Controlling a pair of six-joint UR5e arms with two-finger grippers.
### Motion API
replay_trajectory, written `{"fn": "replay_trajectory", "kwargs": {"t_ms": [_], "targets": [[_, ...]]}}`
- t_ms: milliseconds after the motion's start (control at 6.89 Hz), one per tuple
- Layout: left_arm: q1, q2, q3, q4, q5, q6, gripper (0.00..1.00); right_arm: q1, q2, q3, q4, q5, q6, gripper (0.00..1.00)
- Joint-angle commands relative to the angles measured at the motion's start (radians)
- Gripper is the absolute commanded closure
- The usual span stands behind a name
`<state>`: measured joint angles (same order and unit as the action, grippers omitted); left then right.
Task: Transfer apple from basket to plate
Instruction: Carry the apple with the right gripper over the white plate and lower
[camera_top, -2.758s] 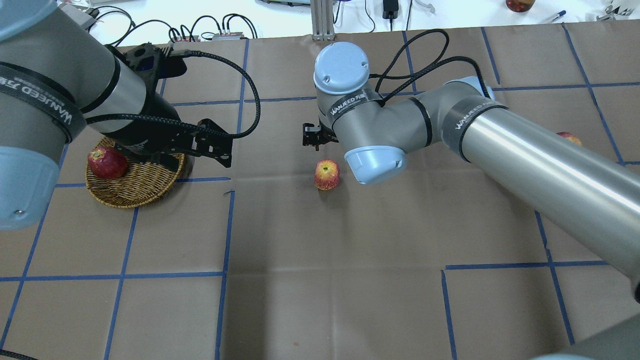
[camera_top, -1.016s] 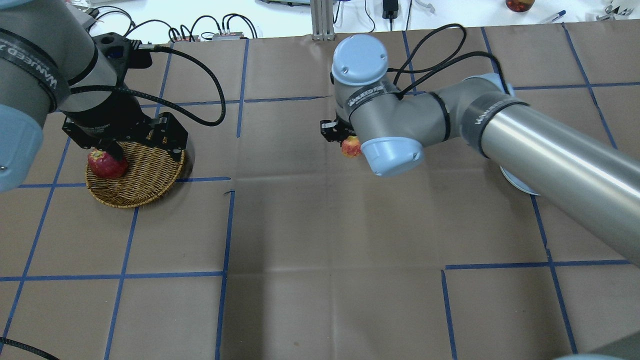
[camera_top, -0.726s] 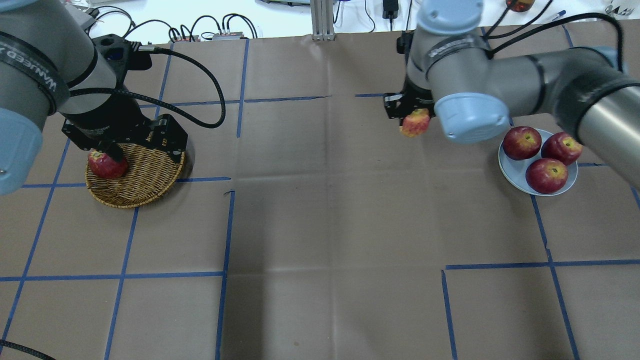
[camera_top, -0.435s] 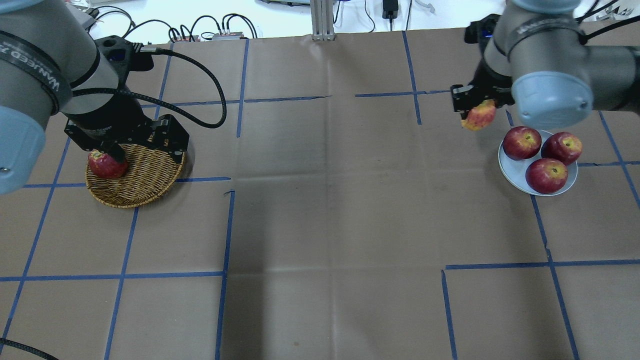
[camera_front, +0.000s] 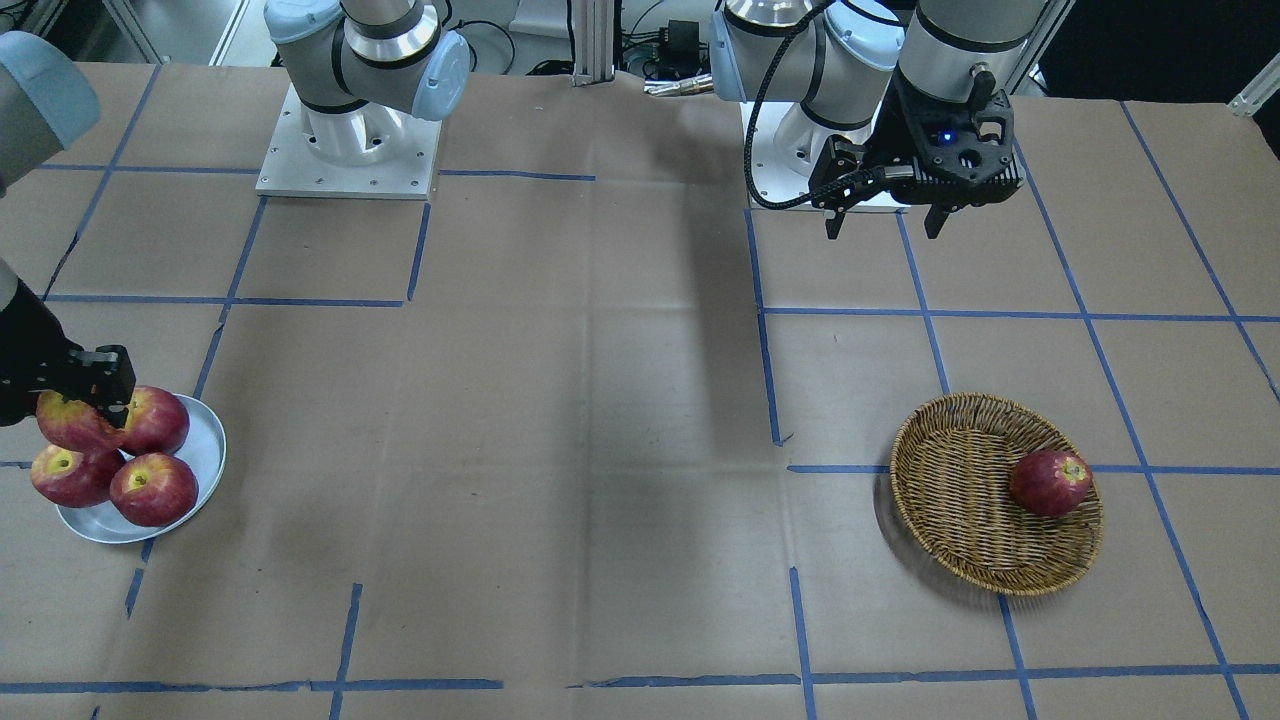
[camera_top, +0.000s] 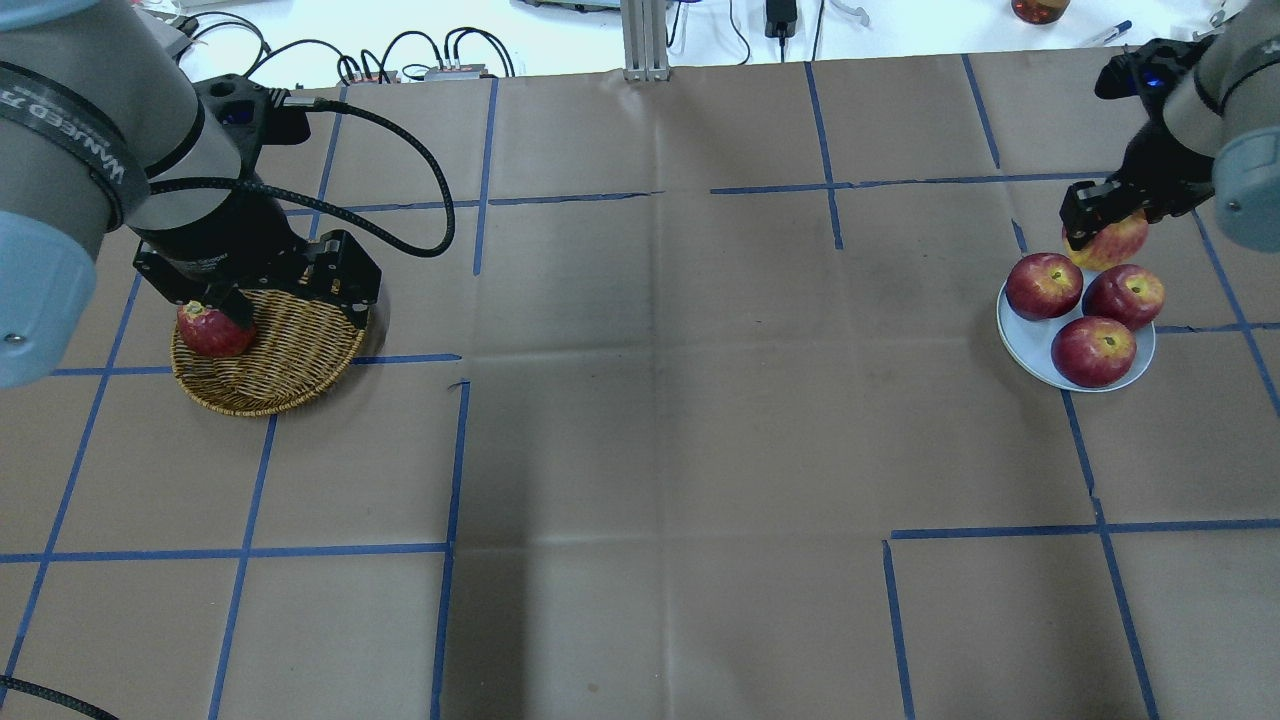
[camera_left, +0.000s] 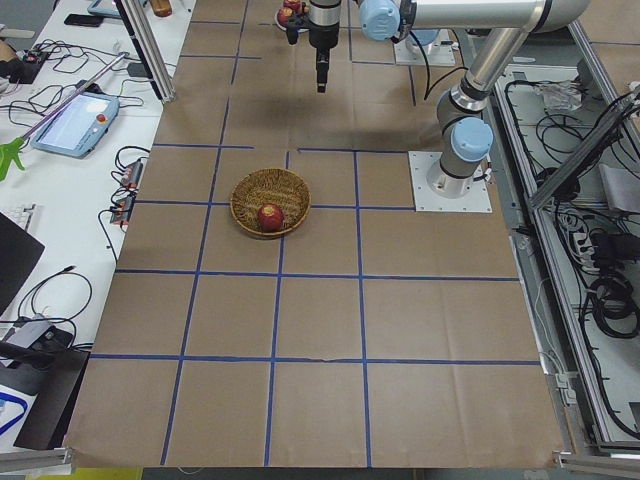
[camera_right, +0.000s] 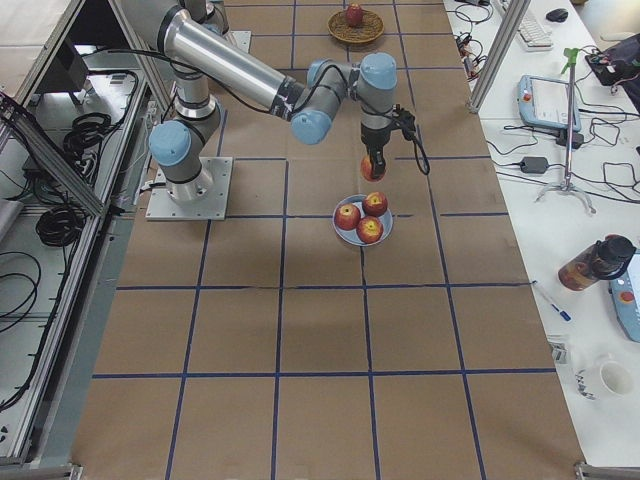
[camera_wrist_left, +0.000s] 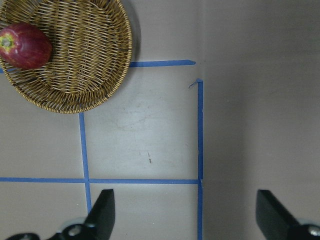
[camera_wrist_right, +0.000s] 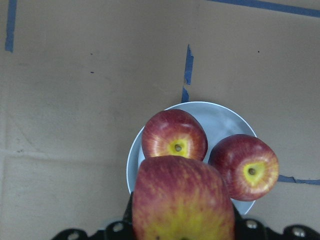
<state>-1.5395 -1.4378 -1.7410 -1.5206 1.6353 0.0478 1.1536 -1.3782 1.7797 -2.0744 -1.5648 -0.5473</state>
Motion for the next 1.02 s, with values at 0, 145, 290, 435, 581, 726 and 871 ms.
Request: {"fn": "replay_trajectory", "kwargs": {"t_ms": [0,145,290,435,581,726,871], "targets": [[-0.001,-0.003,0.0,0.0,-0.017,0.0,0.01,-0.075,0.048,0.061,-0.08,0.031,-0.106,0.51],[-0.001,-0.003,-0.002,0.0,-0.052,0.007,0.01,-0.075,0.051,0.076,-0.082,0.029,-0.108,0.51],[-0.001,-0.001,-0.002,0.0,-0.052,0.012,0.01,-0.075,0.056,0.078,-0.082,0.029,-0.112,0.51],[0.001,-0.001,-0.002,0.0,-0.052,0.014,0.01,-0.075,0.056,0.078,-0.084,0.026,-0.112,0.5],[0.001,-0.001,-0.002,0.0,-0.052,0.014,0.01,-0.075,0.059,0.079,-0.101,0.026,-0.112,0.5],[0.001,-0.001,-0.002,0.0,-0.052,0.014,0.01,-0.075,0.086,0.078,-0.124,0.019,-0.112,0.5],[-0.001,-0.001,-0.003,0.0,-0.052,0.014,0.01,-0.075,0.097,0.078,-0.133,0.019,-0.108,0.45]]}}
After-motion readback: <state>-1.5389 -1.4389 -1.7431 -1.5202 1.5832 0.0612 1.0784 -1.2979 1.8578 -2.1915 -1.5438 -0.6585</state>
